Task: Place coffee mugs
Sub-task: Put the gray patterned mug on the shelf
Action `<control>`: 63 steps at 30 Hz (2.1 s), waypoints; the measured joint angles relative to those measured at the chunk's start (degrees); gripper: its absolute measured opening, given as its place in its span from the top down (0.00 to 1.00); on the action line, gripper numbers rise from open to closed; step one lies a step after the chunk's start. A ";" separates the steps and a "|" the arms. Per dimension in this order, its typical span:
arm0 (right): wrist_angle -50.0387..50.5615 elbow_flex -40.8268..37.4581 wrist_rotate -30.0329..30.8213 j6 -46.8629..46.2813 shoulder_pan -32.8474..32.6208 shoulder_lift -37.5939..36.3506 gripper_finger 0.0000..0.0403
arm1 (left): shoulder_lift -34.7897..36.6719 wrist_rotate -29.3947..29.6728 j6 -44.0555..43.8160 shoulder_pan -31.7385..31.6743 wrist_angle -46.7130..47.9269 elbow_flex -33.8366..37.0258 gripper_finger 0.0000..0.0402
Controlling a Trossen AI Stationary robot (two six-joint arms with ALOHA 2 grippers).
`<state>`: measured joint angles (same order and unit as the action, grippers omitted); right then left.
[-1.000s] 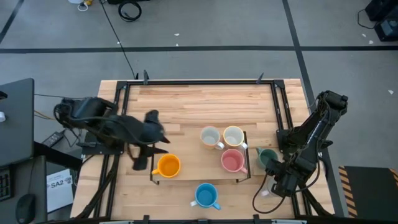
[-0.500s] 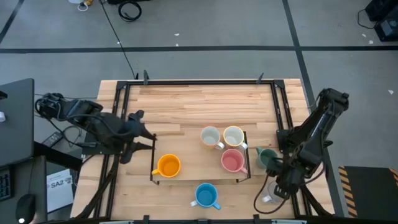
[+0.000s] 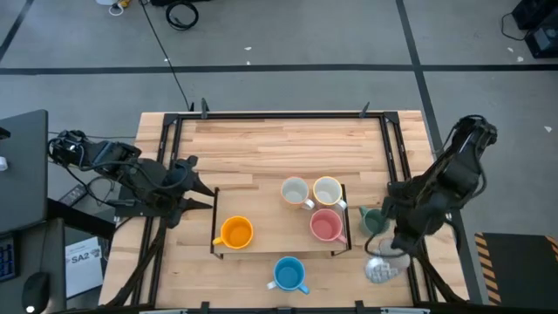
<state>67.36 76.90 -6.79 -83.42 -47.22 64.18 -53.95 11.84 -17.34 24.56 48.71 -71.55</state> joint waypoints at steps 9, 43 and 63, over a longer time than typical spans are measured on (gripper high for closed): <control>3.15 11.49 4.69 15.53 9.58 1.45 0.94 | 0.00 -0.02 0.02 0.00 -0.85 0.00 0.61; 1.28 54.79 -18.02 91.15 54.82 46.93 0.93 | -0.04 11.56 -1.51 0.00 -1.57 -0.02 0.61; 2.37 54.91 -15.12 92.06 56.10 48.33 0.93 | -7.49 26.93 -0.83 0.00 -11.84 -0.04 0.61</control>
<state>69.73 131.81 -21.91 8.64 8.88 112.51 -61.44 38.77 -18.17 24.56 36.86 -71.59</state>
